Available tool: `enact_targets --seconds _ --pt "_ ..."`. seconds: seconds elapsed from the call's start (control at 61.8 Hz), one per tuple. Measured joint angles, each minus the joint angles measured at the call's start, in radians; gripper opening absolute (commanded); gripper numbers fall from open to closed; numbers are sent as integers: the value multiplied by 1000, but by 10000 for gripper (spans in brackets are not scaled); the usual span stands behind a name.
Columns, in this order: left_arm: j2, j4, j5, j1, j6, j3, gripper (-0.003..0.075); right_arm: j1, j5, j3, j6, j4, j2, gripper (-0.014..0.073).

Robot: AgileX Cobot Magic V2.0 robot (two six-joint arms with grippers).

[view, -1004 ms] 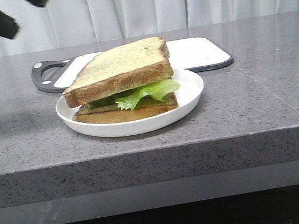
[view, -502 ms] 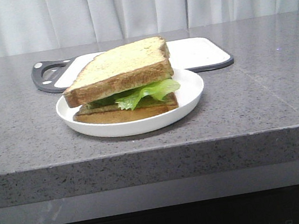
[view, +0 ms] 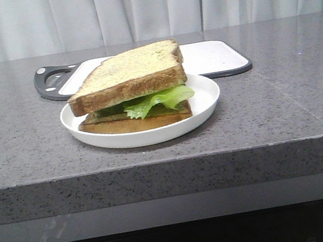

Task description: Left arm grabs bread, right arm adds lettuce

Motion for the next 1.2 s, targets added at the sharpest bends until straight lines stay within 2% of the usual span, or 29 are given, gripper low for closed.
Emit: enact_targets --seconds 0.13,0.194,0.453,0.55,0.599,1.198 --pt "0 -8 -13 0 0 4 436 0 8 0 42 -53 -2 393" --pt "0 -14 -16 0 0 4 397 0 8 0 46 -58 -2 363" --pt "0 -21 -33 0 -2 4 100 0 10 0 52 -62 -2 22" --pt "0 -22 -35 0 -2 4 17 0 10 0 54 -62 -2 -73" --pt "0 -22 -35 0 -2 4 -17 0 10 0 54 -62 -2 -63" --pt "0 -22 -35 0 -2 4 -20 0 12 0 54 -64 -2 -67"
